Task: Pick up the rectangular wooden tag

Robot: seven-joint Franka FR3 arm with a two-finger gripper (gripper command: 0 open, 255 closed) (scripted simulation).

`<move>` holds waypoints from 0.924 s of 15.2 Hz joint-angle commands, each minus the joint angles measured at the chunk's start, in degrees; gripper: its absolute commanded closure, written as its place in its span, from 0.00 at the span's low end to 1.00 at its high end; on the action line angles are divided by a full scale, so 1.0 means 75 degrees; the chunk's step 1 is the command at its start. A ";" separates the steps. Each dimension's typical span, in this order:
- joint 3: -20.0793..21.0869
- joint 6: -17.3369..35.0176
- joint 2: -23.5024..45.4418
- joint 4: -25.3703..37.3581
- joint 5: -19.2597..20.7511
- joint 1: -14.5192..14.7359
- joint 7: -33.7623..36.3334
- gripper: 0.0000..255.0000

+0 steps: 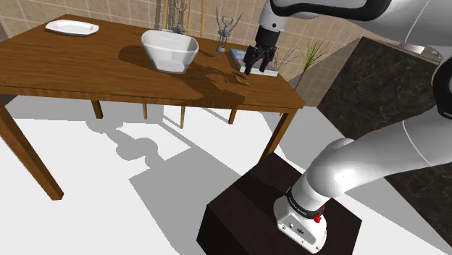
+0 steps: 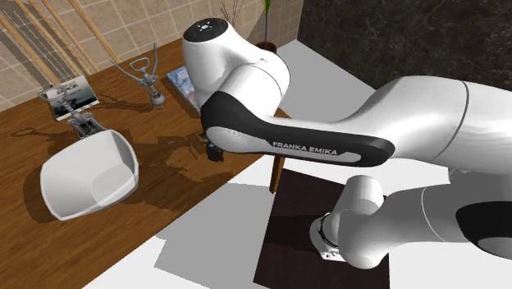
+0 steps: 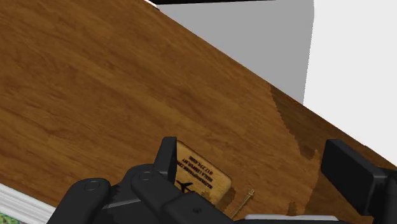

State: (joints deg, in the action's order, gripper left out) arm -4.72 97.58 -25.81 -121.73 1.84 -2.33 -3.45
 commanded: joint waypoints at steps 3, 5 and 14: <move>-0.0404 0.0540 0.1020 0.0641 -0.0414 -0.0024 -0.0408 0.00; -0.0600 0.0729 0.1552 0.1039 -0.0677 -0.0045 -0.0648 0.00; -0.1084 0.1207 0.3315 0.2362 -0.1742 -0.0209 -0.1480 0.00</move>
State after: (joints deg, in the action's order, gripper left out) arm -12.78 106.06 -1.32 -103.83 -10.94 -3.84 -14.25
